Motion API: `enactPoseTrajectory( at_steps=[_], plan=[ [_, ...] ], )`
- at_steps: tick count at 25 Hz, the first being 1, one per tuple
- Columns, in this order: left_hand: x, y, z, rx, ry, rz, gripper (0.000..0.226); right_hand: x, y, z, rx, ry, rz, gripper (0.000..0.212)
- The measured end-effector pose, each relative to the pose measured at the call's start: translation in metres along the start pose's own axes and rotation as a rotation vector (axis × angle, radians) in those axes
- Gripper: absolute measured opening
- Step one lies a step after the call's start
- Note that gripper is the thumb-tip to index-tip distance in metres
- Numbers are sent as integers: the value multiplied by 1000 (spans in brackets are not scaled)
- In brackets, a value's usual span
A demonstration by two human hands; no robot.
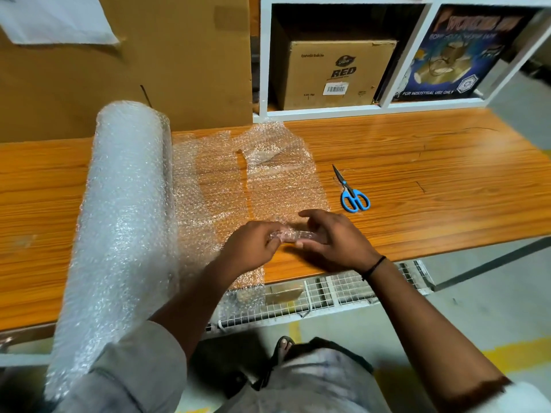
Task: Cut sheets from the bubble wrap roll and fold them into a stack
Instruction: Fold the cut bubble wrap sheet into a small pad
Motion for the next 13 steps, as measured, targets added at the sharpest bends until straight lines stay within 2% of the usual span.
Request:
enactPoseTrajectory(
  at_steps=[2,5,7,10,13],
  plan=[
    [-3,2,2,-28,-4,133,35,1,5,7,45,-62,41,56],
    [-7,12,3,-31,-75,324,45,-14,11,10,46,-31,-93,46],
    [-22,15,-3,-38,-45,411,46,-31,10,0,30,0,-106,44],
    [-50,2,-21,-103,103,391,34,-52,23,-39,43,-1,-52,39],
    [-66,-13,-42,-186,199,228,35,-50,42,-83,96,-101,9,35]
  ],
)
Point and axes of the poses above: each hand's wrist, its own z-axis away from the middle knuckle, its own x-axis out of the palm, y = z × x, the point moved 8 cm from there along -z, towards the middle knuckle, and after that the axes turned 11 degrees about -y, right-handed, at the moved point
